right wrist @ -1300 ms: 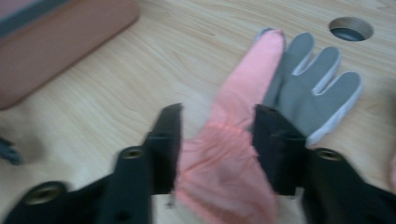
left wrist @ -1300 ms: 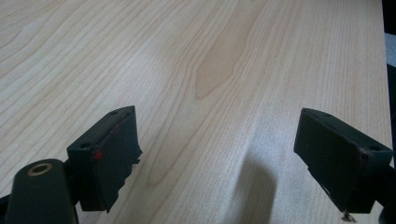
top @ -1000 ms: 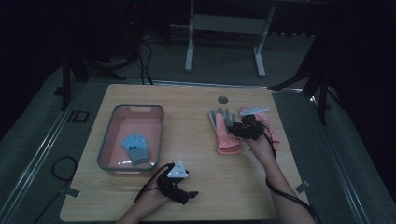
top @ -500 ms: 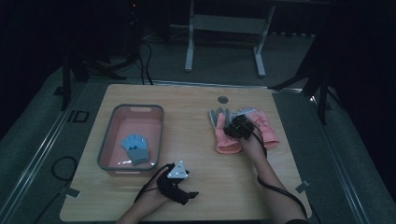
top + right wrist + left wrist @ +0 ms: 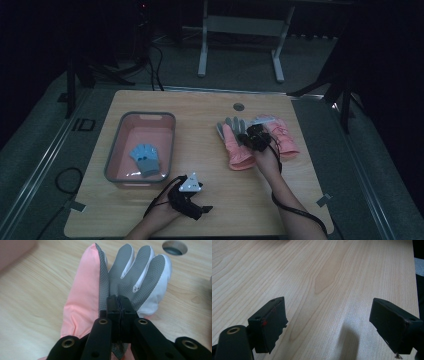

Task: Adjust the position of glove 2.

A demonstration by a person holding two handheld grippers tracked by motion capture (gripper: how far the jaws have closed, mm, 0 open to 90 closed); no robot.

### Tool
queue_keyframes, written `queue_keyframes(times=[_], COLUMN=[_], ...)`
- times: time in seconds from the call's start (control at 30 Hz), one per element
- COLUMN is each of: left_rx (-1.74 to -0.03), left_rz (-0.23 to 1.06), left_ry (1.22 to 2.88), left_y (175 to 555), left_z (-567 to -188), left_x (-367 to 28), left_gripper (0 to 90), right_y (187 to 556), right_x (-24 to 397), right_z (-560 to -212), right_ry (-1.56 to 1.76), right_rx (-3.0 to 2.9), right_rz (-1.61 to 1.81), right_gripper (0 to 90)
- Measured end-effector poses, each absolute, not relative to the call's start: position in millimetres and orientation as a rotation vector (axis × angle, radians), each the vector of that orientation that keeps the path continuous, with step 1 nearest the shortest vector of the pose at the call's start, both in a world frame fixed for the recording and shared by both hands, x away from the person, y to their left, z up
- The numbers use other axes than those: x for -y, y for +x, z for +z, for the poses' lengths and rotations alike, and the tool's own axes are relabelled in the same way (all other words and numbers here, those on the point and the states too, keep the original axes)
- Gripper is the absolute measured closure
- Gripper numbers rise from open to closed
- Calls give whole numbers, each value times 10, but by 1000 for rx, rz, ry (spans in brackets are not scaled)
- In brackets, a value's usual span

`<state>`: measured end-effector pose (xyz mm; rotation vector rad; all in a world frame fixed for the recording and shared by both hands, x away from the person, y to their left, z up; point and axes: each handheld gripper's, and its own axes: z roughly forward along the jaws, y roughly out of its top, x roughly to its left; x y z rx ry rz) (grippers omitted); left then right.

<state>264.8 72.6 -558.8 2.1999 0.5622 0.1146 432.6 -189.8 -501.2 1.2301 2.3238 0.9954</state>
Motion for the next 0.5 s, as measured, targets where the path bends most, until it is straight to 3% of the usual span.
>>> queue_keyframes(times=[0.23, 0.5], left_rx=[-562, -560], left_rz=[114, 118], left_ry=[2200, 2199], left_y=[2649, 2648], left_z=[-5588, -5582], left_x=[-724, -727], left_gripper=[143, 143], right_y=[3902, 3542], right_x=[1908, 1868], right_z=[-4757, -4738], right_ry=[1305, 1375], right_rx=[-2213, -2168], right_rz=[1088, 1127], right_gripper=[888, 888])
